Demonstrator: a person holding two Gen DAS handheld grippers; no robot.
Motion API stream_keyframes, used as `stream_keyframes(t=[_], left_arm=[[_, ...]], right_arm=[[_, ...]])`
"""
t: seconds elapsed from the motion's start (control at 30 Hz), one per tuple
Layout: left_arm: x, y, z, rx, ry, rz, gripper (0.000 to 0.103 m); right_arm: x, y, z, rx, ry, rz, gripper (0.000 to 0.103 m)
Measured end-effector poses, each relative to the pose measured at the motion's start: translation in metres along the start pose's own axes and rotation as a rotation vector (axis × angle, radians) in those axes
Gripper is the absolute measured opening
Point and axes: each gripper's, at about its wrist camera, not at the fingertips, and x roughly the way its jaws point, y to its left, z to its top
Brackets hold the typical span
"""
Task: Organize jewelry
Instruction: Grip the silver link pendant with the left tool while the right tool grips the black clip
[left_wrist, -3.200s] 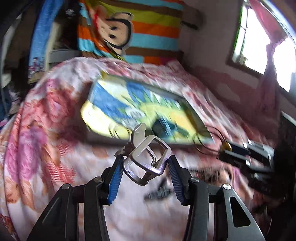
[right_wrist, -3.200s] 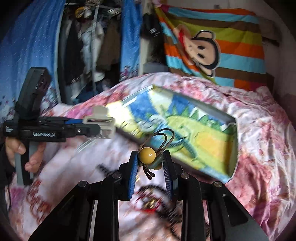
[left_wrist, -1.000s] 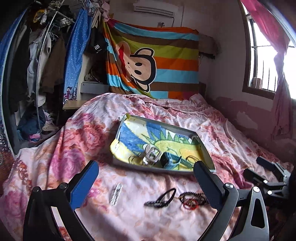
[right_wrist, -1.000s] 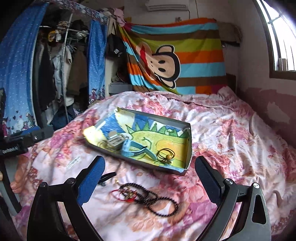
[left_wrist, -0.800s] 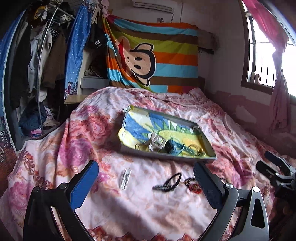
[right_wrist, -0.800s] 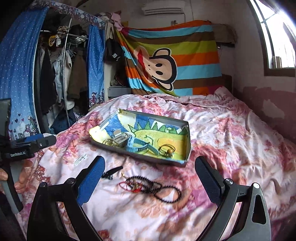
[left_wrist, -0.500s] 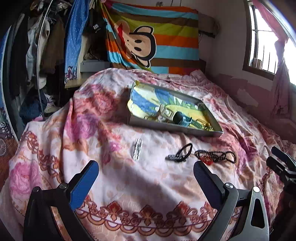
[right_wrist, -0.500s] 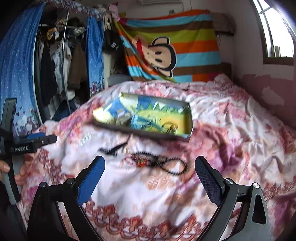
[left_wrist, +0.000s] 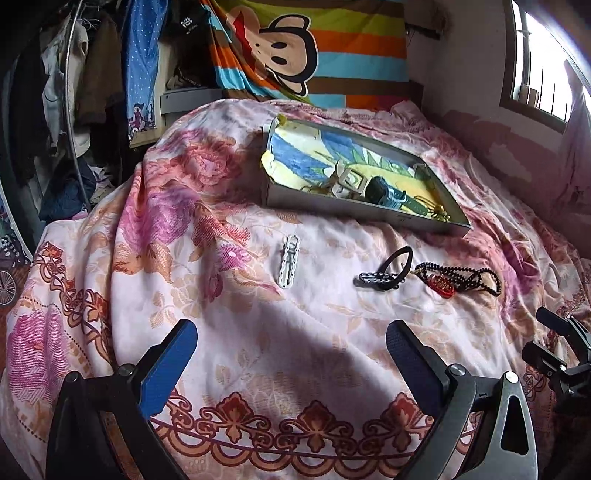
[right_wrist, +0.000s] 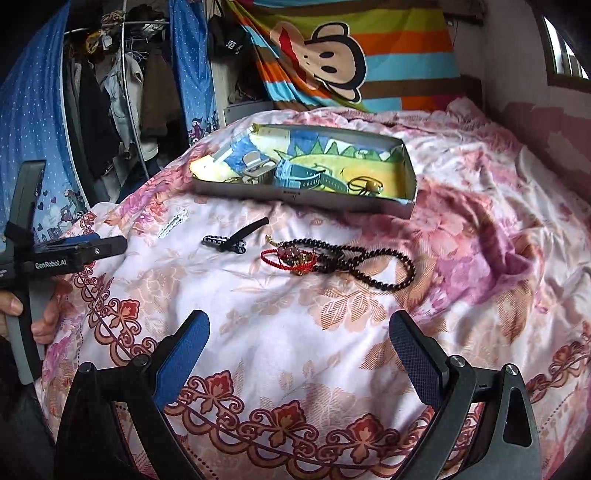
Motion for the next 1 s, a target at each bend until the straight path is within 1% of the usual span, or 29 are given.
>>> stream_keyframes(t=[0.13, 0.27, 0.4, 0.47, 0.53, 0.57, 0.6, 0.63, 0.67, 0.7, 0.77, 0.8, 0.87, 0.93, 1.0], left_arm=[[0.008, 0.006, 0.003, -0.015, 0.023, -0.006, 0.103], [0.015, 0.012, 0.013, -0.026, 0.020, -0.012, 0.103], [0.025, 0.012, 0.026, 0.019, 0.012, -0.002, 0.103], [0.031, 0.012, 0.033, 0.047, 0.006, -0.018, 0.101], [0.037, 0.011, 0.039, 0.072, 0.008, -0.053, 0.087], [0.041, 0.011, 0.041, 0.085, 0.015, -0.064, 0.083], [0.046, 0.010, 0.043, 0.103, 0.025, -0.075, 0.076], [0.049, 0.010, 0.045, 0.111, 0.033, -0.080, 0.070], [0.054, 0.011, 0.046, 0.113, 0.046, -0.087, 0.068], [0.058, 0.011, 0.046, 0.109, 0.056, -0.099, 0.064], [0.063, 0.013, 0.046, 0.106, 0.074, -0.123, 0.056], [0.066, 0.013, 0.046, 0.105, 0.083, -0.130, 0.052], [0.070, 0.013, 0.045, 0.103, 0.094, -0.134, 0.049], [0.074, 0.014, 0.045, 0.099, 0.104, -0.137, 0.045], [0.077, 0.015, 0.045, 0.093, 0.114, -0.141, 0.041]], right_arm=[[0.006, -0.003, 0.004, 0.021, 0.015, 0.044, 0.095], [0.017, -0.002, 0.013, 0.015, 0.031, 0.077, 0.095], [0.032, 0.004, 0.026, -0.022, 0.057, 0.093, 0.095], [0.041, 0.013, 0.036, -0.067, 0.062, 0.113, 0.095], [0.049, 0.021, 0.046, -0.118, 0.067, 0.138, 0.095], [0.052, 0.024, 0.051, -0.140, 0.068, 0.151, 0.093], [0.058, 0.029, 0.059, -0.172, 0.072, 0.170, 0.091], [0.063, 0.033, 0.064, -0.195, 0.077, 0.184, 0.087], [0.066, 0.036, 0.069, -0.218, 0.080, 0.198, 0.082], [0.075, 0.042, 0.075, -0.259, 0.086, 0.213, 0.080], [0.085, 0.048, 0.083, -0.305, 0.101, 0.240, 0.067], [0.090, 0.050, 0.086, -0.317, 0.110, 0.253, 0.065], [0.101, 0.058, 0.092, -0.343, 0.132, 0.287, 0.057], [0.110, 0.066, 0.093, -0.376, 0.151, 0.315, 0.052], [0.118, 0.076, 0.092, -0.413, 0.171, 0.326, 0.045]])
